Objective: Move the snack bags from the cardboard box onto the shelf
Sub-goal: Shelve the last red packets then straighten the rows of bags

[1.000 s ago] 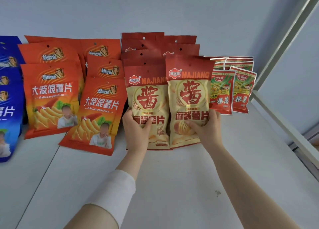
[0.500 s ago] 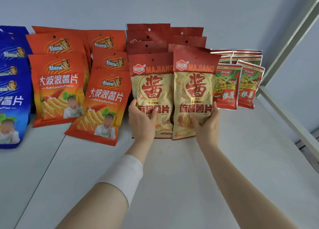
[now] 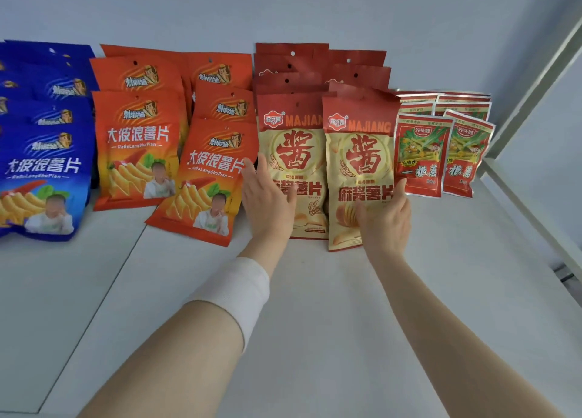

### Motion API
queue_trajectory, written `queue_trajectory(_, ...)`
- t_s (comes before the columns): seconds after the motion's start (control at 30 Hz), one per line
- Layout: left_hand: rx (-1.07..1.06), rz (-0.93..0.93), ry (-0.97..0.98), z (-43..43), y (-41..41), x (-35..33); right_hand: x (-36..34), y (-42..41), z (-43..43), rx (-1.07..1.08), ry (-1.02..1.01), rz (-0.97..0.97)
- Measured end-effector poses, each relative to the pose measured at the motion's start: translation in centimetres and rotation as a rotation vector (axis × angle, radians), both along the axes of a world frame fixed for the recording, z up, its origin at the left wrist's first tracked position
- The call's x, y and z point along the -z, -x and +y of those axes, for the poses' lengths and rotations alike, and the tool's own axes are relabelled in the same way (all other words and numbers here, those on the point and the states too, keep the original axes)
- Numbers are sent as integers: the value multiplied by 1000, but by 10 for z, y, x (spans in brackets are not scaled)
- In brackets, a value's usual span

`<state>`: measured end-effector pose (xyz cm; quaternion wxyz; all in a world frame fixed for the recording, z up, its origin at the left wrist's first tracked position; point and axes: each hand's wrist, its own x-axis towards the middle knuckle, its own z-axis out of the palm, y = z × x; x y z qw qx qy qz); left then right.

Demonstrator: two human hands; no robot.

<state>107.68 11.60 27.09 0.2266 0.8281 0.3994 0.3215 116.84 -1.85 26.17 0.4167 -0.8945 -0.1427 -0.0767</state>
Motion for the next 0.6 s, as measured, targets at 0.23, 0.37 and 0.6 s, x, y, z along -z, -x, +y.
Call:
queue_trajectory(0.23, 49, 300, -477, 51, 57, -45, -47, 31, 31, -104, 265, -268)
queue_trajectory(0.37, 44, 625, -538, 93, 93, -75, -79, 53, 71, -195, 477, -321)
queue_trajectory(0.6, 79, 851, -603, 162, 145, -89, -102, 117, 165, -333, 718, -457)
